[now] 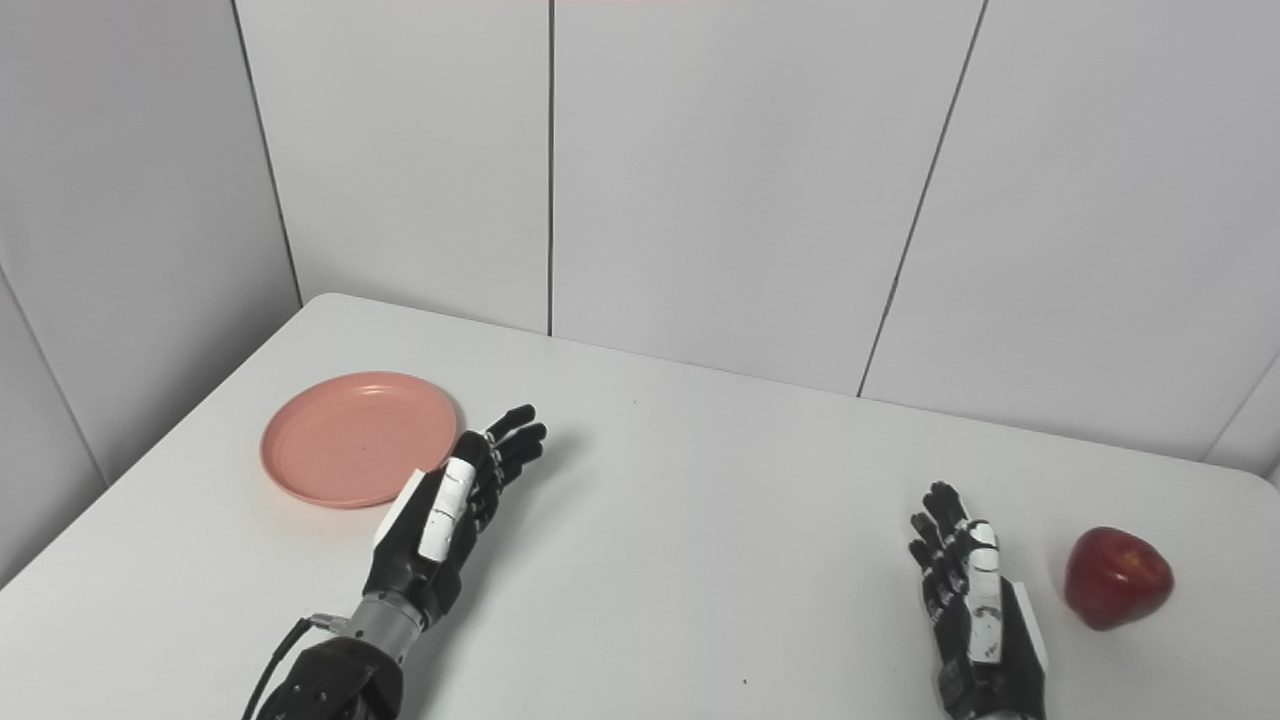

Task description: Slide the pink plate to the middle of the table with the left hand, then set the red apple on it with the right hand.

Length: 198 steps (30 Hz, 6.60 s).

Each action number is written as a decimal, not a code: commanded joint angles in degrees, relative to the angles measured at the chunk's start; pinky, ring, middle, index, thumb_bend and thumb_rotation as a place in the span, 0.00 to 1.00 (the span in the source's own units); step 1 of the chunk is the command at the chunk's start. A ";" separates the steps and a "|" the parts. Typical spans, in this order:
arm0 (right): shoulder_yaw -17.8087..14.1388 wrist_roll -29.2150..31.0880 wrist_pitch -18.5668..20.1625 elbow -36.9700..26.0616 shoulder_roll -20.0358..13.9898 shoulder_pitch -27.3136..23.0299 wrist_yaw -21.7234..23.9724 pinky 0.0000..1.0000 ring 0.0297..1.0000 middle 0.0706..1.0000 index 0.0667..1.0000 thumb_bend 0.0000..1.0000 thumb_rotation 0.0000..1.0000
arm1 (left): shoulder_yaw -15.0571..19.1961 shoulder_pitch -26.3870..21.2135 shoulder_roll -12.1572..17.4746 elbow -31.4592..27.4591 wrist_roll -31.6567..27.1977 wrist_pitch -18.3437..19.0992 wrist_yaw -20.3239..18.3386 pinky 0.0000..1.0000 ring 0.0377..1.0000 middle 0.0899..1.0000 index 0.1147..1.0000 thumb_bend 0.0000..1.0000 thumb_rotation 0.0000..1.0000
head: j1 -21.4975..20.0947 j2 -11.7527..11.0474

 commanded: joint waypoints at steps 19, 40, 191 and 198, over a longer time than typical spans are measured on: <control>-0.25 0.81 -2.94 4.17 0.44 2.46 1.31 1.00 0.98 0.98 0.94 0.82 1.00 | 6.07 -14.19 10.00 -1.92 -4.79 4.70 -3.84 0.89 0.86 0.84 0.76 1.00 1.00 | 0.44 -0.31; -0.34 0.69 -2.54 2.98 0.53 2.92 1.09 1.00 0.97 0.97 0.93 0.82 1.00 | 14.30 -23.30 18.82 13.59 -13.06 -2.65 -10.16 0.83 0.89 0.90 0.87 1.00 0.94 | 0.51 -0.24; 0.37 0.24 0.67 -1.25 0.90 3.98 -0.97 1.00 0.95 0.95 0.91 0.86 1.00 | 13.52 -25.73 17.47 53.17 -9.79 -18.92 -13.45 0.82 0.86 0.85 0.86 0.94 0.81 | -0.77 3.16; 0.64 0.01 0.89 -1.84 1.03 4.06 -1.12 1.00 0.94 0.95 0.91 0.86 1.00 | 12.79 -26.40 16.42 53.81 -9.19 -19.21 -12.80 0.82 0.86 0.84 0.86 0.93 0.82 | -0.85 3.14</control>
